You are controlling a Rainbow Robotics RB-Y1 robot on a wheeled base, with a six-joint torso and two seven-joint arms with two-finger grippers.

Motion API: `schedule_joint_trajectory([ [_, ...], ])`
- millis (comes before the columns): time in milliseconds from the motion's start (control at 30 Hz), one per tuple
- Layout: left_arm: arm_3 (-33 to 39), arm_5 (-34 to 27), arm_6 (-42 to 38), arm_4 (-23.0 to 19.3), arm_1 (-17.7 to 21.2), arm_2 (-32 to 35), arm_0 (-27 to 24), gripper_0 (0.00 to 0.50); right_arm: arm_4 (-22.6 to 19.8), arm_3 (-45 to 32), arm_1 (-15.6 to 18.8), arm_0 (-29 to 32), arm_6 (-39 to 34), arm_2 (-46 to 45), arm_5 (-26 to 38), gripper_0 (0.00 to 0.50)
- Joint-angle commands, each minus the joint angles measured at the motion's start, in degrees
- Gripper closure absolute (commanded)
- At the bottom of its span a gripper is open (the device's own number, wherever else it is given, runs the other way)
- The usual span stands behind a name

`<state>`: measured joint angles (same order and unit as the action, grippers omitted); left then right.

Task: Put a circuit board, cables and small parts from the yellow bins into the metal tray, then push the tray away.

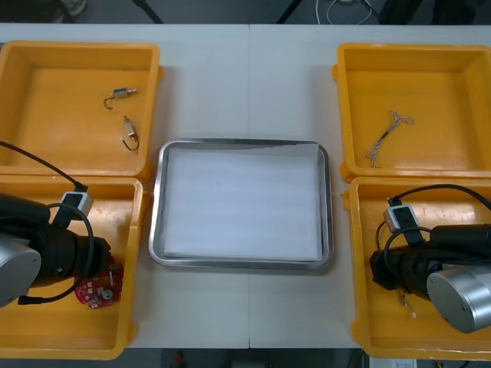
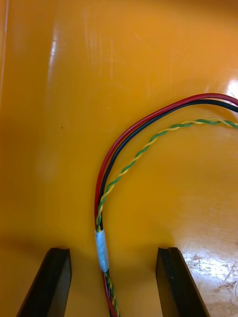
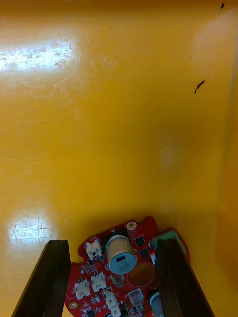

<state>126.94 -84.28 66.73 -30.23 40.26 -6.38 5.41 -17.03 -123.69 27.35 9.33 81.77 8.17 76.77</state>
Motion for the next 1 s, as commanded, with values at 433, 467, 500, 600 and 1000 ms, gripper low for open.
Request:
schedule_joint_trajectory([
  [433,-2.3,2.9,-4.5,3.0,-1.0,-2.5,2.2,0.0,-0.9,-0.5,1.9,1.5,2.5,0.9,4.6,0.5],
  [467,-2.3,2.9,-4.5,3.0,-1.0,-2.5,2.2,0.0,-1.0,-1.7,1.9,1.3,2.4,0.6,6.1,0.5],
  [500,-2.3,2.9,-4.5,3.0,-1.0,-2.6,2.2,0.0,-1.1,-2.3,1.9,1.3,2.4,0.4,7.0,0.5],
  [600,-2.3,3.0,-4.5,3.0,-1.0,-2.6,2.2,0.0,-1.3,-6.0,2.2,0.5,2.0,-0.4,11.3,0.5],
  [1000,-2.3,4.0,-4.8,3.0,-1.0,-2.7,2.5,0.5,-8.7,-17.4,4.8,-5.3,1.9,-6.7,30.5,0.5],
])
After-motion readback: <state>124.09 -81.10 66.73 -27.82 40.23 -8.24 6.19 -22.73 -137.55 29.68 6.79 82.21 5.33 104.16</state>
